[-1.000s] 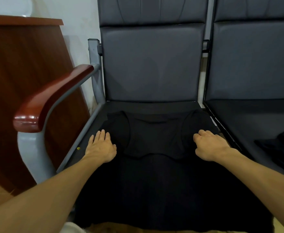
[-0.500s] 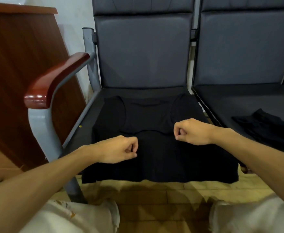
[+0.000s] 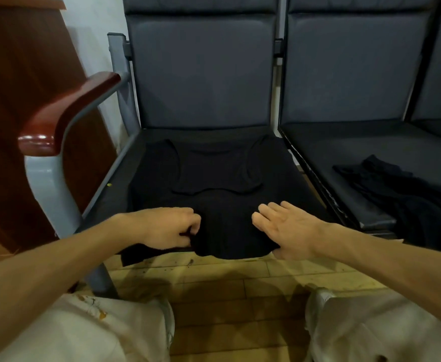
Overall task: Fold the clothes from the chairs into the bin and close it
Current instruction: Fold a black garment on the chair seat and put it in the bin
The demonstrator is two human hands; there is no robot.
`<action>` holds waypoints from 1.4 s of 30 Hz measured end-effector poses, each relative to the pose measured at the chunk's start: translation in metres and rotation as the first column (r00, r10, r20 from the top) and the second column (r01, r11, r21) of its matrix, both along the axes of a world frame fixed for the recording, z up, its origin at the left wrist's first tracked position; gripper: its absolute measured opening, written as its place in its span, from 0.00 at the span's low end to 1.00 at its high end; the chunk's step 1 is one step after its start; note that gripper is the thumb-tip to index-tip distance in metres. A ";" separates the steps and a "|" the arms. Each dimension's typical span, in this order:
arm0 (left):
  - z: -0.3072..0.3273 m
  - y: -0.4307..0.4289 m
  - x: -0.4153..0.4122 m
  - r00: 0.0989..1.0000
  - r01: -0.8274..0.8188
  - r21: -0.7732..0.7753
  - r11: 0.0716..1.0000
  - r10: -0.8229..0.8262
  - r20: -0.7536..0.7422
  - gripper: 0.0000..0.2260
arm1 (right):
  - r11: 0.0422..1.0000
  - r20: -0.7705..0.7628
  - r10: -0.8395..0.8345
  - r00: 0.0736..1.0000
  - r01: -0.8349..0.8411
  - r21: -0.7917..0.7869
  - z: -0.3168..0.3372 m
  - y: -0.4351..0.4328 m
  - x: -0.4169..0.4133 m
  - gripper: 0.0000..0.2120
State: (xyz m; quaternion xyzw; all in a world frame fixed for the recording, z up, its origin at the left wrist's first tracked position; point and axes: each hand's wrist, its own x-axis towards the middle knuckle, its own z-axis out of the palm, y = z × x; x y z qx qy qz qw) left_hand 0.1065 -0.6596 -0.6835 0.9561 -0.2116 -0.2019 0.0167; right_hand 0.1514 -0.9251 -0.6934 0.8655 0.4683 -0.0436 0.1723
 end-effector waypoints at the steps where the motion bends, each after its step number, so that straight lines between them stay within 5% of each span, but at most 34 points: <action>1: 0.002 0.003 0.003 0.999 -0.033 -0.061 0.998 0.033 -0.006 0.06 | 0.999 -0.039 -0.003 0.999 0.004 0.034 0.003 0.000 0.000 0.27; 4: 0.006 0.009 0.007 0.989 -0.145 -0.204 0.968 0.140 -0.038 0.06 | 0.991 -0.203 -0.042 0.978 0.066 0.113 0.016 -0.003 0.006 0.12; 7: 0.007 0.011 0.014 0.956 -0.293 -0.322 0.900 0.277 -0.096 0.08 | 0.967 -0.210 -0.129 0.969 0.170 0.190 0.023 -0.006 0.026 0.11; 13: 0.003 0.011 0.033 0.796 -0.590 -0.572 0.570 0.531 -0.291 0.08 | 0.785 -0.501 -0.323 0.803 0.523 0.333 0.028 0.001 0.066 0.09; 17: 0.007 0.017 0.043 0.796 -0.571 -0.546 0.612 0.576 -0.187 0.11 | 0.535 -0.652 -0.361 0.667 0.721 0.441 0.030 0.006 0.085 0.06; 22: 0.004 0.038 0.048 0.826 -0.517 -0.405 0.754 0.563 -0.006 0.16 | 0.248 -0.631 -0.471 0.616 0.779 0.576 0.029 -0.002 0.105 0.02; 26: 0.000 0.053 0.046 0.762 -0.568 -0.384 0.728 0.642 0.089 0.13 | 0.067 -0.611 -0.569 0.550 0.772 0.632 0.028 -0.013 0.113 0.05; 32: 0.008 0.061 0.036 0.581 -0.699 -0.407 0.588 0.799 0.157 0.05 | 0.207 -0.546 -0.627 0.556 0.794 0.571 0.023 -0.015 0.109 0.11; 35: 0.008 0.065 0.035 0.440 -0.762 -0.541 0.356 0.898 -0.029 0.10 | 0.347 -0.562 -0.551 0.617 0.782 0.518 0.025 -0.007 0.103 0.14; 38: 0.006 0.069 0.037 0.342 -0.777 -0.603 0.180 0.925 -0.165 0.13 | 0.358 -0.648 -0.447 0.616 0.787 0.502 0.029 0.001 0.098 0.10; 42: 0.009 0.061 0.035 0.386 -0.765 -0.583 0.272 0.919 -0.077 0.08 | 0.307 -0.756 -0.320 0.572 0.817 0.488 0.028 0.006 0.098 0.09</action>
